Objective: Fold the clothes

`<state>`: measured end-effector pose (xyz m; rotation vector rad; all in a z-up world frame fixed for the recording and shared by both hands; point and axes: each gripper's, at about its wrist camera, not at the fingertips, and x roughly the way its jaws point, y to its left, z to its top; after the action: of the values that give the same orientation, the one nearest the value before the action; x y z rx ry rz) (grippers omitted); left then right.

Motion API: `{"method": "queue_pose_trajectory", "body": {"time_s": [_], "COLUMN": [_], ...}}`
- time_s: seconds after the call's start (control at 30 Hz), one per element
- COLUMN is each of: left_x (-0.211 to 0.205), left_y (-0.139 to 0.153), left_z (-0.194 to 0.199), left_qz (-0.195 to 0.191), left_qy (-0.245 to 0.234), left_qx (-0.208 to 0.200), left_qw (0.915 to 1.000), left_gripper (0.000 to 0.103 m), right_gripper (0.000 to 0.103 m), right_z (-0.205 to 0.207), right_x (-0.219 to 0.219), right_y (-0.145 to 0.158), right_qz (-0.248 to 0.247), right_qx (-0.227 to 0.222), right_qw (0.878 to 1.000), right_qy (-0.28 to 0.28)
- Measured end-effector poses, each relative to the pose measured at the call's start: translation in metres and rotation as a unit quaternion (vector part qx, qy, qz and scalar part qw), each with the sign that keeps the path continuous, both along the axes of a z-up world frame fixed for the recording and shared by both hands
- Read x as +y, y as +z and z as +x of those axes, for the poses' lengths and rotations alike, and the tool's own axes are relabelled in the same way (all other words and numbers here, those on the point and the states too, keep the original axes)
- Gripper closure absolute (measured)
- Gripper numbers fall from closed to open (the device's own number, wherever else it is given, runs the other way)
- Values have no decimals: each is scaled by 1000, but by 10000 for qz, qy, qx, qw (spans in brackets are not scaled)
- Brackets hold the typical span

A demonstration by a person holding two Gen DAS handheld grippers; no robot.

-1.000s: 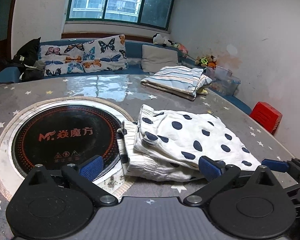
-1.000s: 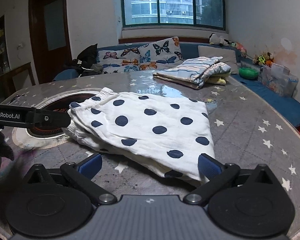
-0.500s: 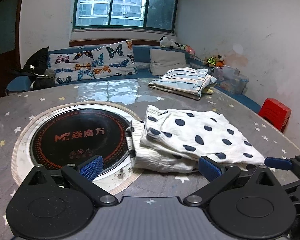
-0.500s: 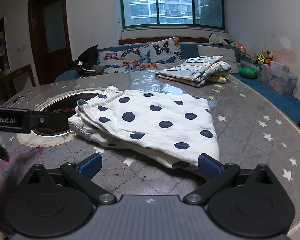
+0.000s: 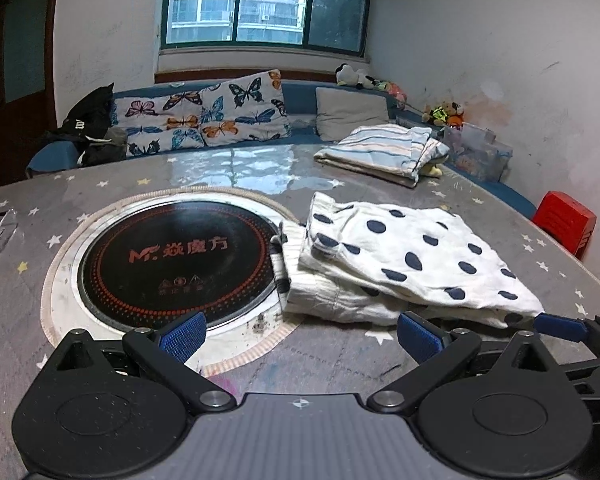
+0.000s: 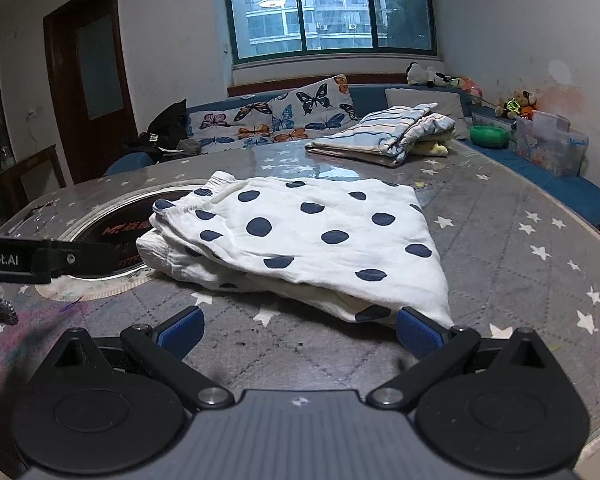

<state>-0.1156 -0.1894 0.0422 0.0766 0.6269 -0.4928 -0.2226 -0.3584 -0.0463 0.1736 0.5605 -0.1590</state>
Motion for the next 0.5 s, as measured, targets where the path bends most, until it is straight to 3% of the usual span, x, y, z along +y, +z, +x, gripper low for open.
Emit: {"method": "queue_pose_trajectory", "body": {"time_s": [0.5], "left_x": [-7], "left_y": [-5], "left_z": [3], "left_qz": [310], "left_qy": [58], "left_qx": [27], "left_qw": [9995], "left_gripper": [0], "right_gripper": [0], "right_z": [9], "right_x": [5], "right_y": [2], "right_qz": [-32], "right_qx": [-5], "right_qw": [10000], "right_qy": [10]}}
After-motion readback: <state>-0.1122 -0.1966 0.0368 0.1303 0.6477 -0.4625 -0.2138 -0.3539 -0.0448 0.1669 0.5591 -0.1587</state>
